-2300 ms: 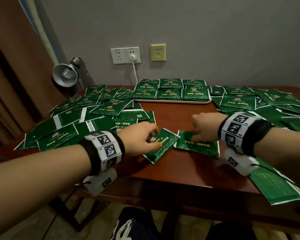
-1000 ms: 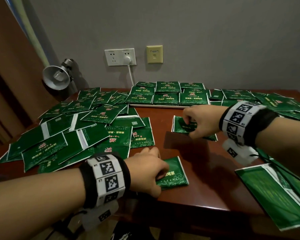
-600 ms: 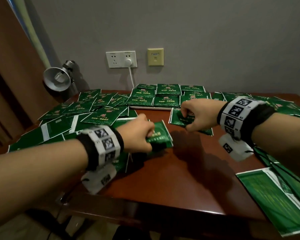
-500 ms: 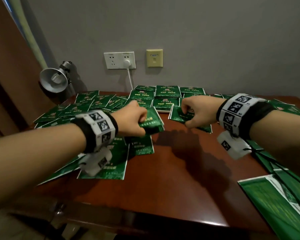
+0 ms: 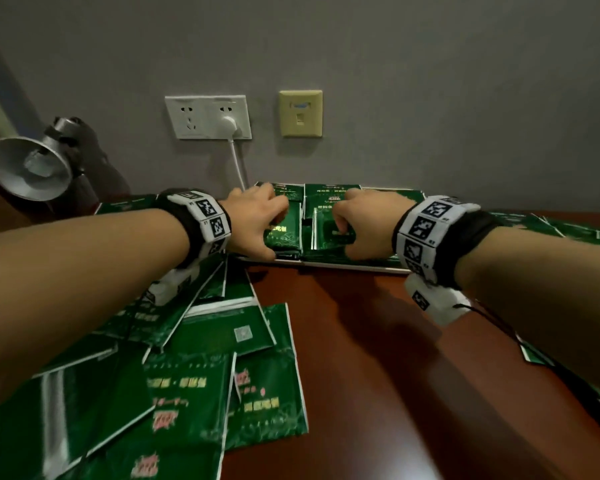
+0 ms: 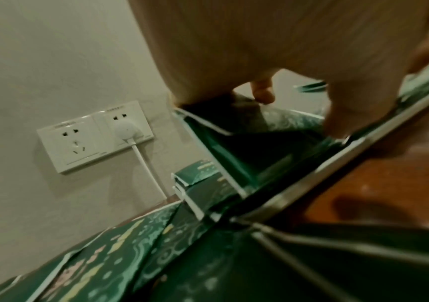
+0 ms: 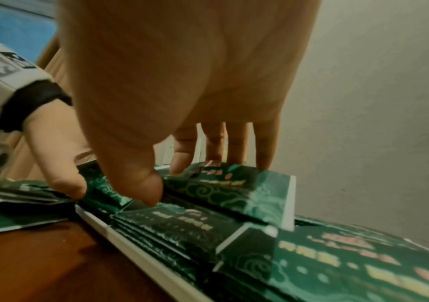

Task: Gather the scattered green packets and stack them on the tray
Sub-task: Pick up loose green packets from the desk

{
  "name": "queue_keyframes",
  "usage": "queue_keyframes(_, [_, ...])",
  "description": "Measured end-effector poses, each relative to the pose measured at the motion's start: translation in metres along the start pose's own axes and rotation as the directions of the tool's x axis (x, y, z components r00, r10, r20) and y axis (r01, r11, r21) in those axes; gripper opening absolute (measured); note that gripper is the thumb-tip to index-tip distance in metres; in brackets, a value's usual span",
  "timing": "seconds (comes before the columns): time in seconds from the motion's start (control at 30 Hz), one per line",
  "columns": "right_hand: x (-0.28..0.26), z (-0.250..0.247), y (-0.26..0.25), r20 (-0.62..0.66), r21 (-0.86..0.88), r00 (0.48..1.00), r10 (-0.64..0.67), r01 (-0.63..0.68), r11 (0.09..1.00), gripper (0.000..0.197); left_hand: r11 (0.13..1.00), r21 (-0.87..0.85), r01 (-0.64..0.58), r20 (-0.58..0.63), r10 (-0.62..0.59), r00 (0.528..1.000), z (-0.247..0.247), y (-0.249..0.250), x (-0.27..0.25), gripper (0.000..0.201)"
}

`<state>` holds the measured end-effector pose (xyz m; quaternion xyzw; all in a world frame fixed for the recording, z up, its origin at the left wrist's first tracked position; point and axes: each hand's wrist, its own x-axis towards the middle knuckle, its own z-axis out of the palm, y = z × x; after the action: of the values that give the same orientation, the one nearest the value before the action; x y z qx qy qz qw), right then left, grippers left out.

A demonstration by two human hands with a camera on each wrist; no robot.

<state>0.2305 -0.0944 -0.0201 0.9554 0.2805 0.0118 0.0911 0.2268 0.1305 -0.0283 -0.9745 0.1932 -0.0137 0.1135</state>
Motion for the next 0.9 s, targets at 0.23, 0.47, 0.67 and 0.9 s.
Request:
queue_keyframes(0.23, [0.031,0.008,-0.011,0.020,-0.072,1.000,-0.021,0.022,0.997,0.031,0.997,0.065,-0.041,0.073,0.036,0.997,0.017,-0.014,0.011,0.049])
queue_keyframes(0.47, [-0.009,-0.014,0.000,-0.030,-0.087,0.999,0.041,-0.044,0.995,0.025,0.997,0.071,-0.041,0.015,0.040,0.999,-0.009,0.003,-0.017,0.062])
queue_keyframes(0.67, [-0.117,-0.020,0.007,0.094,-0.066,0.990,0.108,-0.103,0.993,0.036,0.997,-0.020,-0.076,-0.008,0.076,0.997,-0.046,0.073,-0.052,0.057])
queue_keyframes(0.9, [-0.279,0.000,0.013,0.386,-0.058,0.905,0.181,-0.172,0.983,0.039,0.923,-0.211,-0.322,0.077,0.344,0.936,-0.057,0.229,-0.103,0.039])
